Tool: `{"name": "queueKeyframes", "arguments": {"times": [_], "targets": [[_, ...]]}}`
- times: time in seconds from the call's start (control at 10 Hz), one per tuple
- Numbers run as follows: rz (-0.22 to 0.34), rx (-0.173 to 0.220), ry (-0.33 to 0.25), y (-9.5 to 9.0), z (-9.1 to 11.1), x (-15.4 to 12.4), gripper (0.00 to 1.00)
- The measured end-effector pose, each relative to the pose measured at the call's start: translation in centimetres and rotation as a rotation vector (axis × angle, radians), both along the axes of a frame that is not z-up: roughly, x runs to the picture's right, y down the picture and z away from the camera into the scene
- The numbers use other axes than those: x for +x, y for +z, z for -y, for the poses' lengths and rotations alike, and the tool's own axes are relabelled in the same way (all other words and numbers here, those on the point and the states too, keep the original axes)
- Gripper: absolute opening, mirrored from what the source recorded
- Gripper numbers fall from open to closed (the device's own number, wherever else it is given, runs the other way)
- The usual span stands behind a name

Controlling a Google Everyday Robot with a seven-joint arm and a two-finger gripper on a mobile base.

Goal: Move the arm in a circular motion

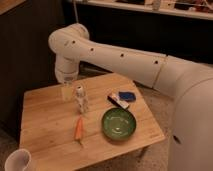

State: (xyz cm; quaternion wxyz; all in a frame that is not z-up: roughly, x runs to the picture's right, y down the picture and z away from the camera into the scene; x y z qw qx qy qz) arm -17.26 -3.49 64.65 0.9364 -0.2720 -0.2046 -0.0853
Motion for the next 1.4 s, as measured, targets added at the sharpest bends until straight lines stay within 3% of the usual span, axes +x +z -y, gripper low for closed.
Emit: {"name": "queueKeyframes", "arguments": {"times": [0.5,0.8,0.9,1.2,1.4], "targets": [[-0.103,0.018,0.162,6.8,7.8,5.1,0.65],[-0.184,0.020,0.296,10.4,11.5,10.6,0.65],[-0.208,0.016,0.366,11.5,12.3,13.8,0.65],[-0.195,0.010,0.526,12.1,12.2,21.4,0.65],[-0.156,-0.002,0.613,11.1,10.1,26.5,0.65]]}}
